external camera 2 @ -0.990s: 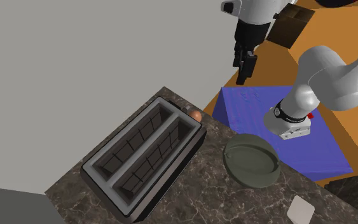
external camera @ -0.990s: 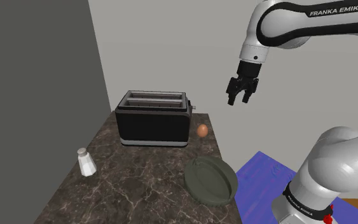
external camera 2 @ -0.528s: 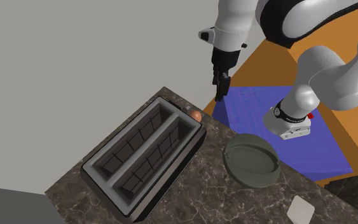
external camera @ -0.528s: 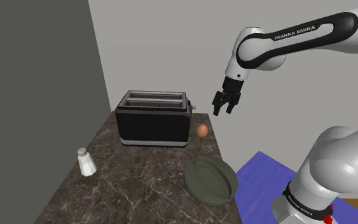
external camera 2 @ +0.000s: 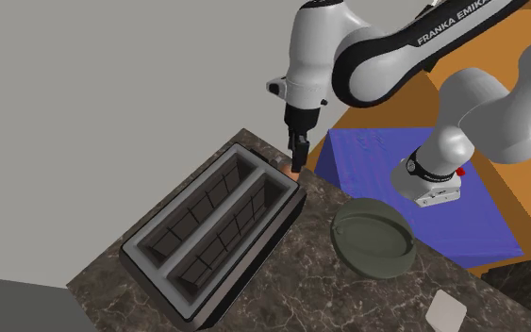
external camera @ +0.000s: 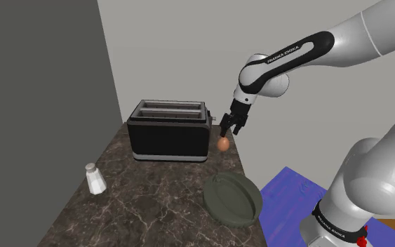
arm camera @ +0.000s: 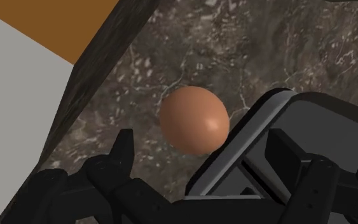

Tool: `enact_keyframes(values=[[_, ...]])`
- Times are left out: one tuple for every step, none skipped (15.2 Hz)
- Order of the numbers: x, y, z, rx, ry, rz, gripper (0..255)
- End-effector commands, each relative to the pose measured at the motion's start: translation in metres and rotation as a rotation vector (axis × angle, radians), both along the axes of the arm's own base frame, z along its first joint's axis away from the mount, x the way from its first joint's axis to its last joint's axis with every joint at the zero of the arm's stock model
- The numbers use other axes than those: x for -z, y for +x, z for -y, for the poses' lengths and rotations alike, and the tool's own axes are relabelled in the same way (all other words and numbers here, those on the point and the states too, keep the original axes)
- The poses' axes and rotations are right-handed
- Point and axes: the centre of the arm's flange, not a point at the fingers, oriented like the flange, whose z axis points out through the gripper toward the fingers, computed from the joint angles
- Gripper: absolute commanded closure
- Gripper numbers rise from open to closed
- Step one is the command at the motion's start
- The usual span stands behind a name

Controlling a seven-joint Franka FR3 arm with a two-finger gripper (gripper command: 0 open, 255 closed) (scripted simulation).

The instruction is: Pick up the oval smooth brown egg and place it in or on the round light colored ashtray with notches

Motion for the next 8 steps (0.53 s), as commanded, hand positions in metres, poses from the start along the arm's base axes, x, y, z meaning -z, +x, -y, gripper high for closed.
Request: enact_keyframes(values=[[0.012,0.005,-0.003,-0.002,0.003,0.004,0],[0.017,0.005,-0.004,-0.002,0.003,0.004,0],[0.022,0.005,-0.006,-0.002,0.003,0.004,0],[0.028,0.006,-0.007,-0.002,0.003,0.004,0],[0.033,0.006,-0.009,-0.002,0.003,0.004,0],[0.038,0.006,-0.01,-0.002,0.003,0.004,0],[0.041,0.007,-0.011,-0.002,0.003,0.004,0],[0.041,0.007,-0.011,-0.002,0.003,0.004,0]])
